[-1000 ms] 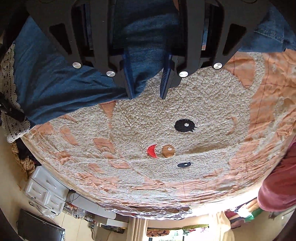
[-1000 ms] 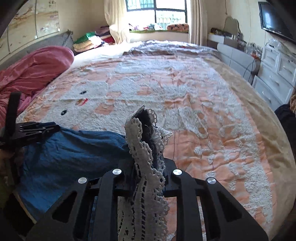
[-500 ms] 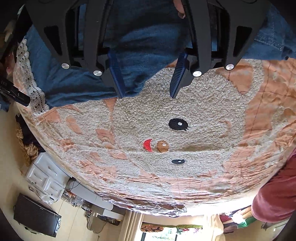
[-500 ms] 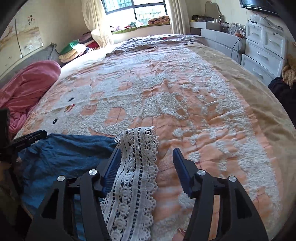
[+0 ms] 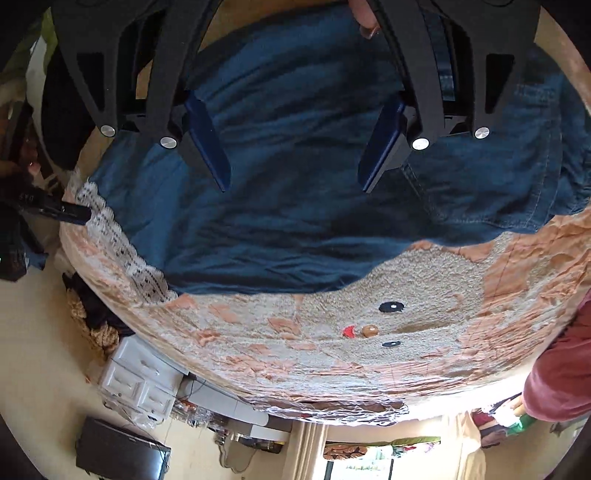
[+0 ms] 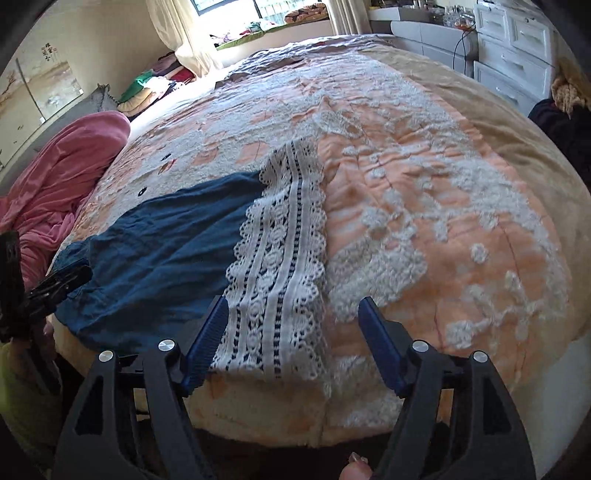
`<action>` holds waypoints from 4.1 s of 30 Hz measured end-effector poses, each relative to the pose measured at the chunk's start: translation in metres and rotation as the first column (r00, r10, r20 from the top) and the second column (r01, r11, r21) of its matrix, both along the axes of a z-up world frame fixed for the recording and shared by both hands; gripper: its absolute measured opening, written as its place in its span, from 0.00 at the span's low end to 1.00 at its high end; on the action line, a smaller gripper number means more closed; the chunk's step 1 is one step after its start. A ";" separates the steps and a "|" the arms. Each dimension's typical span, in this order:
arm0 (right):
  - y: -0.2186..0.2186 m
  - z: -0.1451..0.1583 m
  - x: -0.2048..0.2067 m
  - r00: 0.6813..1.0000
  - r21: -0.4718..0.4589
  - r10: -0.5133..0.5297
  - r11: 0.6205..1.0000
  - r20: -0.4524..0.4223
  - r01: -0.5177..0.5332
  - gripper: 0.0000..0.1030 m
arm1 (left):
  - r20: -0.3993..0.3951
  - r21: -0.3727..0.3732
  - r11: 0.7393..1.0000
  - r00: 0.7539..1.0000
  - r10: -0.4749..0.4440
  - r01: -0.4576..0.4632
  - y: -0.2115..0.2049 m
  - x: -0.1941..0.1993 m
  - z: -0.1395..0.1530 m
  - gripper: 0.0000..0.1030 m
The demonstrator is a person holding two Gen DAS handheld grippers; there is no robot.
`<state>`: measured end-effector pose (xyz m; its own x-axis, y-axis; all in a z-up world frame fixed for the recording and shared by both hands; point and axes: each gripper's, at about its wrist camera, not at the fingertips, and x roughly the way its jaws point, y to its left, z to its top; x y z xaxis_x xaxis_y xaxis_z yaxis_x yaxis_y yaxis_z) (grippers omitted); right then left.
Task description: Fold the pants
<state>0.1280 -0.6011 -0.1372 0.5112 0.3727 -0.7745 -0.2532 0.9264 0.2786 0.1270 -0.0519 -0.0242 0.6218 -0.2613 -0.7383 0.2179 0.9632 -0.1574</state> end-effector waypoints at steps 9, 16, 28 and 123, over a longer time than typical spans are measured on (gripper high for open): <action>0.004 -0.003 -0.016 1.000 -0.083 0.024 0.996 0.015 -0.023 0.21 | -0.045 0.087 0.996 0.999 0.010 -0.006 -0.006 -0.007 -0.023 0.62; -0.003 -0.011 -0.016 1.000 -0.022 -0.026 0.999 -0.005 0.026 0.35 | -0.035 0.109 0.994 0.999 0.009 -0.005 -0.007 -0.005 -0.028 0.65; -0.026 0.004 -0.060 0.993 0.181 -0.117 0.978 0.033 0.109 0.62 | 0.096 0.140 0.969 0.972 -0.216 0.202 -0.066 0.022 0.051 0.80; 0.053 0.050 -0.038 0.971 0.198 -0.032 0.980 0.237 -0.016 0.20 | 0.040 -0.190 0.819 0.838 -0.545 0.542 -0.132 0.161 0.053 0.13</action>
<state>0.0900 -0.5482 -0.0869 0.6751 0.5007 -0.5418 -0.3273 0.8615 0.3883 0.2883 -0.1835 0.0290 0.3267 -0.6862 -0.6499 0.6930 0.6415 -0.3289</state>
